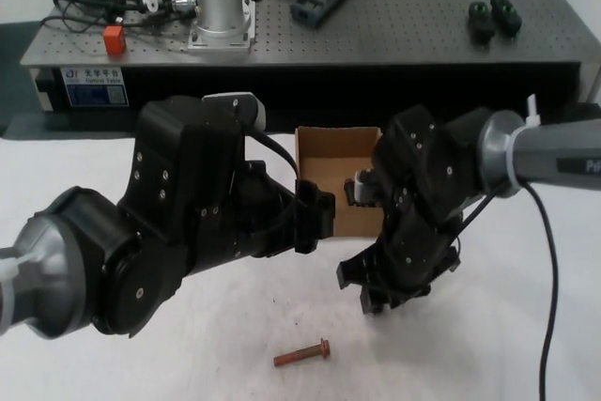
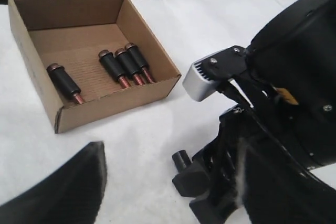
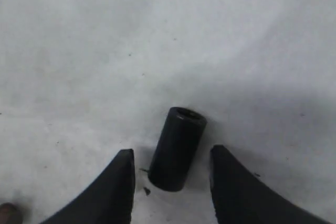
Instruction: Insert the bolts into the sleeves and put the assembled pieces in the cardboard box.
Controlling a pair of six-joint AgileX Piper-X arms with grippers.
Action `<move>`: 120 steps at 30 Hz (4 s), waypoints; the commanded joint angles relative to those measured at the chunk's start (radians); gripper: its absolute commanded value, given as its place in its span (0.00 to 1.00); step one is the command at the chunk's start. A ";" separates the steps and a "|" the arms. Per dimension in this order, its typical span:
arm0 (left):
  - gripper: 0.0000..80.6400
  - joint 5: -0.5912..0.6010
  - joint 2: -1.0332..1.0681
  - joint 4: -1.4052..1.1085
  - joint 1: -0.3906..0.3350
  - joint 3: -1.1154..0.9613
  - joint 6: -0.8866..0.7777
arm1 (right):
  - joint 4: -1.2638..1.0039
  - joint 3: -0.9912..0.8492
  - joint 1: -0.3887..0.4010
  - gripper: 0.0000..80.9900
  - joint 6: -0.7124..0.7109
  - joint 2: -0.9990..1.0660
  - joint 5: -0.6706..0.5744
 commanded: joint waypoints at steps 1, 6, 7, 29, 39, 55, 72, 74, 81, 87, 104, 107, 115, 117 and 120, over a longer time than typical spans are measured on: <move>0.62 -0.009 -0.012 0.001 -0.002 -0.001 0.007 | -0.030 -0.004 0.003 0.40 0.010 0.020 0.001; 0.62 -0.009 -0.012 0.048 -0.002 -0.001 0.038 | -0.077 -0.004 0.003 0.40 0.016 0.029 0.001; 0.62 -0.009 -0.012 0.071 -0.002 -0.001 0.056 | -0.081 -0.004 0.003 0.39 0.016 0.029 0.007; 0.53 0.129 0.289 0.671 -0.019 -0.281 0.642 | 0.051 0.053 -0.054 0.01 -0.130 -0.244 -0.006; 0.51 0.006 0.449 0.816 -0.106 -0.458 0.911 | 0.054 0.301 -0.143 0.01 -0.132 -0.598 -0.006; 0.24 -0.084 0.500 0.816 -0.119 -0.457 0.988 | 0.069 0.434 -0.205 0.01 -0.135 -0.797 -0.008; 0.36 -0.103 0.500 0.915 -0.119 -0.457 0.995 | 0.081 0.434 -0.205 0.01 -0.149 -0.799 -0.039; 0.33 -0.103 0.500 0.910 -0.119 -0.457 0.995 | 0.081 0.434 -0.205 0.01 -0.149 -0.799 -0.039; 0.08 -0.089 0.500 0.885 -0.119 -0.457 0.995 | 0.081 0.434 -0.205 0.01 -0.149 -0.799 -0.051; 0.01 -0.101 0.487 0.826 -0.120 -0.474 0.884 | 0.065 0.434 -0.205 0.01 -0.181 -0.810 -0.066; 0.01 0.230 -0.070 -0.045 -0.039 -0.110 0.003 | -0.557 0.663 0.022 0.01 0.068 -0.833 -0.545; 0.01 0.309 -0.085 -0.111 -0.039 -0.076 -0.103 | -0.711 0.681 0.076 0.01 0.153 -0.833 -0.492; 0.01 0.331 -0.085 -0.109 -0.039 -0.075 -0.117 | -0.871 0.680 0.089 0.01 0.200 -0.833 -0.432; 0.01 0.351 -0.085 -0.109 -0.039 -0.075 -0.117 | -0.871 0.676 0.089 0.01 0.200 -0.829 -0.410; 0.01 0.375 -0.085 -0.109 -0.039 -0.075 -0.121 | -0.882 0.673 0.089 0.01 0.200 -0.815 -0.407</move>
